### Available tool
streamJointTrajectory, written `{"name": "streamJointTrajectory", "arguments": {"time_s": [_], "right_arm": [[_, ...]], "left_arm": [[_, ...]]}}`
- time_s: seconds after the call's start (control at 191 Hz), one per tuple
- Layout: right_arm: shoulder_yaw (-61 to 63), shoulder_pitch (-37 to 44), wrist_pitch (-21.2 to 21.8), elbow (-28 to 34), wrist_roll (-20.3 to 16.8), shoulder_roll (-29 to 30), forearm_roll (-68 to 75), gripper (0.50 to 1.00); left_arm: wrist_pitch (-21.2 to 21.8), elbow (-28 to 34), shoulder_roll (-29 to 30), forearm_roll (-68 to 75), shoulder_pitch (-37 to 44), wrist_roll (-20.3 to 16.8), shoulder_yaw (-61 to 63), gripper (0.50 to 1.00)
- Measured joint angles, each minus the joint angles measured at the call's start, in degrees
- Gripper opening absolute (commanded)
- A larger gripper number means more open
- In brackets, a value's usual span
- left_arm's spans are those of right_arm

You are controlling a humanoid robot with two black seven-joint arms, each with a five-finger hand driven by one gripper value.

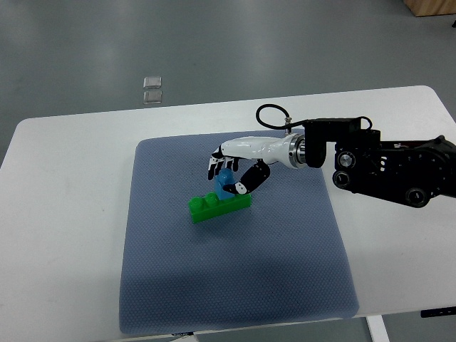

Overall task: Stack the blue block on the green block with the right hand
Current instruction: 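Lower the blue block onto the green block's studs and press down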

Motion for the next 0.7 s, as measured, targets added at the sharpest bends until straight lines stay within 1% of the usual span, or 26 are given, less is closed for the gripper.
{"name": "streamJointTrajectory", "arguments": {"time_s": [0.324,0.701], "right_arm": [[0.0,-0.62,-0.1,-0.48,0.26,0.73,-0.3,0.596],[-0.09,-1.32,-1.5,-0.95,0.68,1.04,-0.83,0.596]], "left_arm": [[0.0,0.0,0.0,0.0,0.01,0.0,0.0,1.0],[0.0,-0.01,0.0,0.0,0.06,0.0,0.01,1.0]]}}
